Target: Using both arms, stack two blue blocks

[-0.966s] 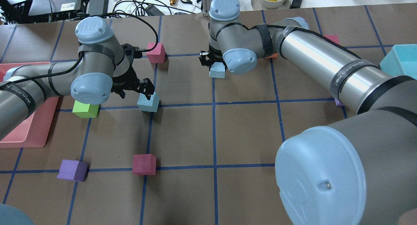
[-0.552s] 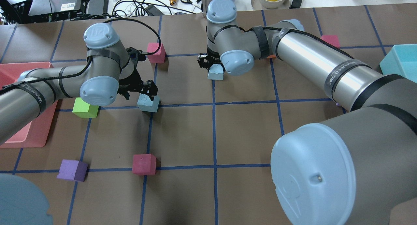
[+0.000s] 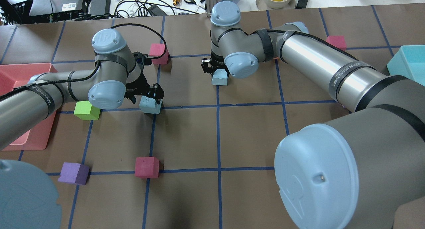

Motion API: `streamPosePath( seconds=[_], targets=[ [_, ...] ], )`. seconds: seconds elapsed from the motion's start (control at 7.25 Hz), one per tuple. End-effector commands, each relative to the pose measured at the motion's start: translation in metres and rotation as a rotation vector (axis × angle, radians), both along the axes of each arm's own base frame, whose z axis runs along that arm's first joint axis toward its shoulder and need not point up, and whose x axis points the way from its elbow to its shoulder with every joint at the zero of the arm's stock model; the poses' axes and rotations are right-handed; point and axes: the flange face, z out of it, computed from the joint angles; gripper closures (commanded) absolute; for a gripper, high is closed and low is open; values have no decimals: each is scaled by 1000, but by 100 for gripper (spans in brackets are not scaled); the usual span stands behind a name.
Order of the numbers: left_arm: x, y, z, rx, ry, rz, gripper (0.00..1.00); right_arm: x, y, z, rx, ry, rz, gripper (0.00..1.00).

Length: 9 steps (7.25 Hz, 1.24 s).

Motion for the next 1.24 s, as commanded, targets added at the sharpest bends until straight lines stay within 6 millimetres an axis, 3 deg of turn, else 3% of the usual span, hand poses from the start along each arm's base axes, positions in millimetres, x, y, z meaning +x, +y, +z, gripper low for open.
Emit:
streamPosePath(
  seconds=[0.0, 0.14, 0.28, 0.41, 0.55, 0.83, 0.97, 1.1],
  targets=[
    [-1, 1, -2, 5, 7, 2, 2, 3, 1, 0, 10, -31, 4, 100],
    [0, 1, -2, 5, 6, -9, 13, 3, 2, -4, 15, -30, 5, 68],
    [-1, 1, -2, 5, 9, 7, 41, 3, 2, -5, 14, -29, 5, 24],
    [-1, 0, -1, 1, 10, 8, 69, 2, 1, -4, 10, -22, 5, 5],
    [-1, -1, 1, -4, 10, 8, 88, 3, -2, 4, 0, -33, 4, 0],
    [-1, -6, 17, -36, 11, 8, 99, 2, -16, 42, -16, -26, -14, 0],
    [-2, -16, 38, -71, 4, 8, 100, -11, -23, 79, 5, -15, -22, 0],
    [-11, -27, 49, -83, 2, 29, 100, -51, -31, 121, 12, -12, -57, 0]
  ],
)
